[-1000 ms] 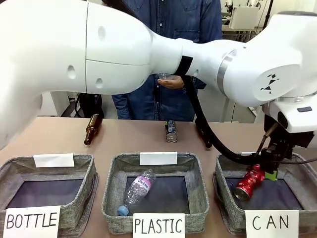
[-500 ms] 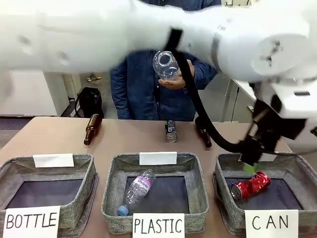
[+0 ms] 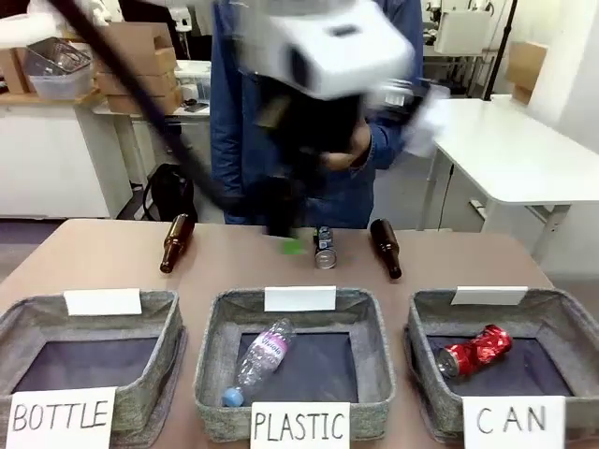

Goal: Sort the can waste into the basket.
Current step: Pick up the can waste from the table and place it in the right Fabric basket.

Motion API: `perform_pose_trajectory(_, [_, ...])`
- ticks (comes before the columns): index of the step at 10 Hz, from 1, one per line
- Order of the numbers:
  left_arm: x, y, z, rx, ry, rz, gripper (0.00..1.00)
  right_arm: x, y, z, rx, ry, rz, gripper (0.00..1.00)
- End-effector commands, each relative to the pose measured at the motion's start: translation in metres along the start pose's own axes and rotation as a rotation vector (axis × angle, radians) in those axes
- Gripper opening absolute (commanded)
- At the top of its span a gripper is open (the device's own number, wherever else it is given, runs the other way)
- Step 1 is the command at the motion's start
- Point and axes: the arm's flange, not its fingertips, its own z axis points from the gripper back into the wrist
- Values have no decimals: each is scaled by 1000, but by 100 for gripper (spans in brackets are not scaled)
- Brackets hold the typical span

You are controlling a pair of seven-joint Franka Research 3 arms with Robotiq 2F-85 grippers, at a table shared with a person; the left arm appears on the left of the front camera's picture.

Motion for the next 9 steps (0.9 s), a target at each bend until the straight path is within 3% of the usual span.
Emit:
perform_pose_trajectory(1, [-96,-44,6,-3,-30,273,100,32,46,-71,87,28,-1,100])
perform_pose_trajectory(3, [-223,-59,19,-85,-250,660,100,40,76,-128,233,94,35,100])
perform_pose_trajectory(4, [-293,-65,13,-125,-430,857,100,44,82,-147,290,143,19,100])
perform_pose_trajectory(5, [-339,-67,-3,-183,-572,1095,100,50,84,-153,338,150,-20,100])
perform_pose_trajectory(6, [-379,-66,-23,-130,-643,1307,100,57,81,-153,371,102,-106,100])
perform_pose_trajectory(7, [-409,-68,-41,-113,-766,1355,100,62,76,-151,343,70,-177,100])
perform_pose_trajectory(8, [-429,-66,-61,-87,-887,1414,100,56,85,-159,335,149,2,100])
perform_pose_trajectory(9, [-439,-61,-86,-153,-1117,1320,100,56,85,-159,335,149,2,100])
